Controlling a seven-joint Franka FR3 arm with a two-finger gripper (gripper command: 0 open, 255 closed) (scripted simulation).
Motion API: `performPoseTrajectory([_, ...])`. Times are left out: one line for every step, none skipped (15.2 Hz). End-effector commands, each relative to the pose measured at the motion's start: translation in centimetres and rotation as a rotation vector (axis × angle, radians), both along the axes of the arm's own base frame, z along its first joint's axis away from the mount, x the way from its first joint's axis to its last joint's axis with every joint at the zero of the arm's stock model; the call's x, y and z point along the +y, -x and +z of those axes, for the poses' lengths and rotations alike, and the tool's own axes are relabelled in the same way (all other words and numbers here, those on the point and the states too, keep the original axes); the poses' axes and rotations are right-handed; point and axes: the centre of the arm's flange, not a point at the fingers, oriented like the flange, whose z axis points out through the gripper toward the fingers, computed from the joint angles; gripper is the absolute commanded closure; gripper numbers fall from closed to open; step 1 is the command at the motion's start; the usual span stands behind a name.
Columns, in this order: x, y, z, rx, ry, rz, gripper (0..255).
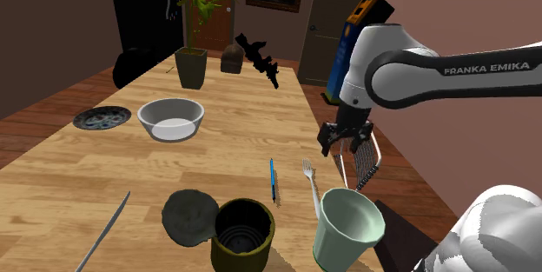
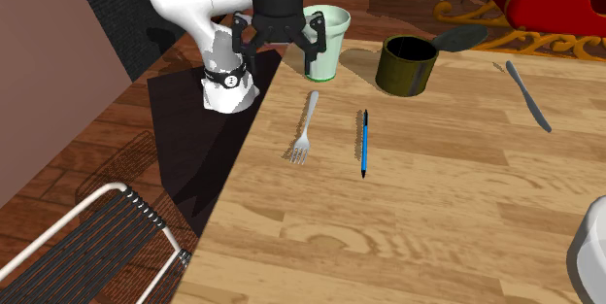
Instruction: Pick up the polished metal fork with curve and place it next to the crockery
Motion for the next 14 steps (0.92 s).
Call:
performPoseTrajectory([0.4,-1.2,-2.1,-0.023,-0.001,-0.065,0])
performPoseTrajectory([0.6,-1.8,-3.2,-0.032,-0.002,-0.095,0])
performPoseTrajectory([0.8,-2.4,-4.2,-0.042,-0.002,-0.126,0])
performPoseTrajectory([1.0,-3.0,-5.3,-0.051,-0.002,-0.157,0])
performPoseTrajectory([1.2,-3.6,-6.4,-0.06,-0.003,-0.188,0])
performPoseTrajectory([1.3,-4.3,-7.4,-0.069,-0.003,-0.218,0])
performPoseTrajectory([1.4,-5.0,-8.5,-0.079,-0.003,-0.249,0])
performPoseTrajectory([1.4,-5.0,-8.6,-0.08,-0.003,-0.252,0])
performPoseTrajectory([1.4,-5.1,-9.1,-0.08,-0.003,-0.252,0])
performPoseTrajectory([1.4,-5.1,-9.6,-0.08,-0.003,-0.252,0])
performPoseTrajectory([1.4,-5.2,-10.2,-0.08,-0.003,-0.252,0])
performPoseTrajectory([1.4,-5.2,-10.7,-0.08,-0.003,-0.252,0])
performPoseTrajectory([1.3,-5.2,-11.2,-0.08,-0.003,-0.252,0])
performPoseTrajectory([1.3,-5.3,-11.7,-0.08,-0.003,-0.252,0])
